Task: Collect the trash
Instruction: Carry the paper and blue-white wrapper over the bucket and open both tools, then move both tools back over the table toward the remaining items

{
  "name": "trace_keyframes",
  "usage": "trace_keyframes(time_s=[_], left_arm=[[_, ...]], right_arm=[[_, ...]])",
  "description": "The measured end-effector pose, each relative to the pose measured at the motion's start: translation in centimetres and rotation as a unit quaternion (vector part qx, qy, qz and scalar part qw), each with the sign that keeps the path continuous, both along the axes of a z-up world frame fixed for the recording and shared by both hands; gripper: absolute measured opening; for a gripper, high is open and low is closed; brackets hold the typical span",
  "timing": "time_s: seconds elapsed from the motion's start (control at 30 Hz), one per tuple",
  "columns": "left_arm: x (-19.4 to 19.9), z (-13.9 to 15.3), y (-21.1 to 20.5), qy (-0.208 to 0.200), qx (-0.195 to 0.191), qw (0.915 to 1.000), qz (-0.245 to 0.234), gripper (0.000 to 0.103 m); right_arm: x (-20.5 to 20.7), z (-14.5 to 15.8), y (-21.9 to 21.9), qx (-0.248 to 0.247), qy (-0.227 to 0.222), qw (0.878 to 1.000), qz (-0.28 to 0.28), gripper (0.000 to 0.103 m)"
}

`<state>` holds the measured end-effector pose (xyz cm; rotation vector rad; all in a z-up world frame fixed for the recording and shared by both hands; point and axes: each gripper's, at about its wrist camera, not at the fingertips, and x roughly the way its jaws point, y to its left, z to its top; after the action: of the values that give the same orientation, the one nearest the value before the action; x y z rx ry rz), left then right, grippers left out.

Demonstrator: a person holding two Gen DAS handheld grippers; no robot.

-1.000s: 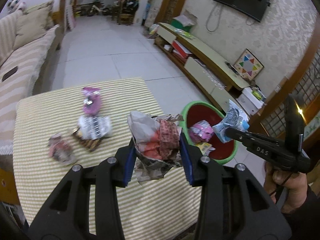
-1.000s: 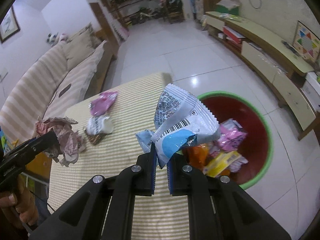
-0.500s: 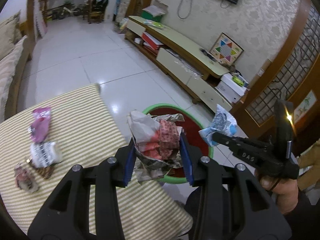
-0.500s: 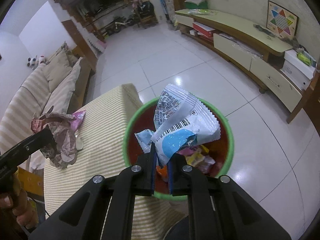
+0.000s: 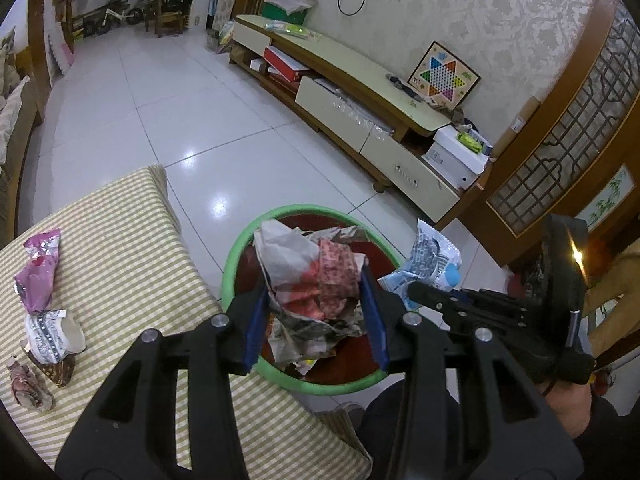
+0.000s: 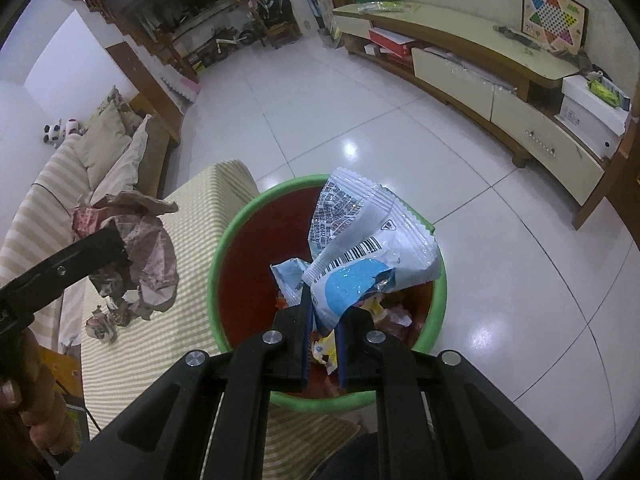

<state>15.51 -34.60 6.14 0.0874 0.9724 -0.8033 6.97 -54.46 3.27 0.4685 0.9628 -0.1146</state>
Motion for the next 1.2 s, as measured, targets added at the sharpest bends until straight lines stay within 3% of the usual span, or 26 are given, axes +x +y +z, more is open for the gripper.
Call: trace_keyframes(time_s=[0.1,0.17,0.2,0.3,0.37,0.57,0.63,0.73,1.2], left_arm=[[0.2,-0.7,-0.4,0.008,0.004,1.0000,-0.002,0.041],[0.4,-0.8,-0.8,0.011,0.006,0.9999,-0.001,0.047],[0.4,-0.8,-0.9,0.011,0.006,0.9999,0.000,0.050],[0.7,-0.8,-1.0,0.012,0.004,0.9999,0.005,0.070],[0.9,-0.7,-0.7,0.012,0.000,0.9999,0.010,0.080],[1.4,-0.2,0.5,0.011,-0.004,0.9993,0.035,0.098],[1.4,0.1,1.1,0.004,-0.002,0.9989,0.046,0.098],[1.5,0.5,2.2,0.000,0.001,0.9979,0.065,0.098],[0.0,2.9,9.4,-0.022,-0.006,0.9916,0.127,0.098]], right_arm=[[0.2,-0.4,0.0,0.002,0.005,1.000,0.002,0.012],[0.3,-0.6,-0.1,0.005,0.007,1.000,-0.001,0.014],[0.3,-0.7,-0.3,0.007,0.008,1.000,-0.003,0.018],[0.2,-0.8,-0.4,0.009,0.005,1.000,-0.008,0.037],[0.1,-0.7,-0.3,0.009,0.004,1.000,-0.008,0.043],[-0.1,-0.4,0.0,0.003,0.004,1.000,-0.011,0.071],[0.0,-0.2,0.1,-0.004,0.005,1.000,-0.011,0.080],[-0.1,0.2,0.7,-0.012,0.004,1.000,-0.010,0.086],[0.0,3.5,6.1,-0.041,-0.031,0.998,0.025,0.095]])
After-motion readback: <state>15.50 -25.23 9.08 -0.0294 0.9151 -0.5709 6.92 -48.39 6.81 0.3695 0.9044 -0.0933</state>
